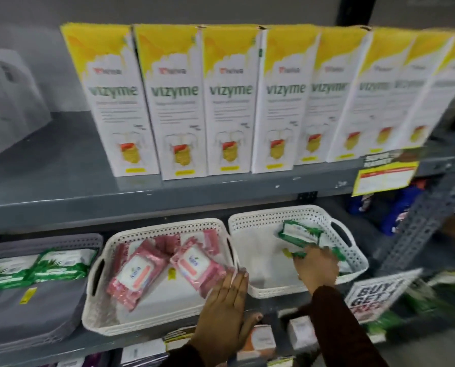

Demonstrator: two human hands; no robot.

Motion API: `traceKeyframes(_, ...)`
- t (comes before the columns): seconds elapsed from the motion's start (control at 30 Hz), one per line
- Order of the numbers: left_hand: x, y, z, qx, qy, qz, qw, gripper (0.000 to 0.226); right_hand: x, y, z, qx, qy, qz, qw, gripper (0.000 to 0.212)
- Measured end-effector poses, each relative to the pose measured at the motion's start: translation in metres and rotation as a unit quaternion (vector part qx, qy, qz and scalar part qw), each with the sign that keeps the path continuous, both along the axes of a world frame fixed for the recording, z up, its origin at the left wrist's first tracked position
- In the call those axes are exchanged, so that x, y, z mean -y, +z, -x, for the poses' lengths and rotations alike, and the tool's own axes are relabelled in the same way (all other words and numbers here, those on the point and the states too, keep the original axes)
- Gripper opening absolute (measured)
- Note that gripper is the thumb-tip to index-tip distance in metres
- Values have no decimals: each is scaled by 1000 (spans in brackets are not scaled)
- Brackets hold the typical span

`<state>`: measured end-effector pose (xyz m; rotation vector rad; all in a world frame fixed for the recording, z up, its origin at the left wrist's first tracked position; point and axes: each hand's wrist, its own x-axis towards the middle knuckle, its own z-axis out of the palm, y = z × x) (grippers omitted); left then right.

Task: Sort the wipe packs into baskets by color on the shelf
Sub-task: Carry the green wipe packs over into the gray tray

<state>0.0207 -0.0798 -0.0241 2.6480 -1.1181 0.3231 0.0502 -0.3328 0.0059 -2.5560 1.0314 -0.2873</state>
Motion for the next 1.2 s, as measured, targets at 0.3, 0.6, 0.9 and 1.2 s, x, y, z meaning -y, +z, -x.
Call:
traceKeyframes(0.3,33,2,0,-23,19,-12,999,75,13,2,-18,-234,118,16,965,66)
traceKeyframes(0.6,-5,-2,4,-6,49,-37,998,69,-13,1,-19,-135,224,-101,960,79)
traceKeyframes(0.9,-105,-6,9,19,98,-24,995,65,-55,27,-5,164,166,-143,962,57)
traceKeyframes(1.2,-253,-3,7,16,206,6,979,66,-242,58,-22,203,328,-160,909,56)
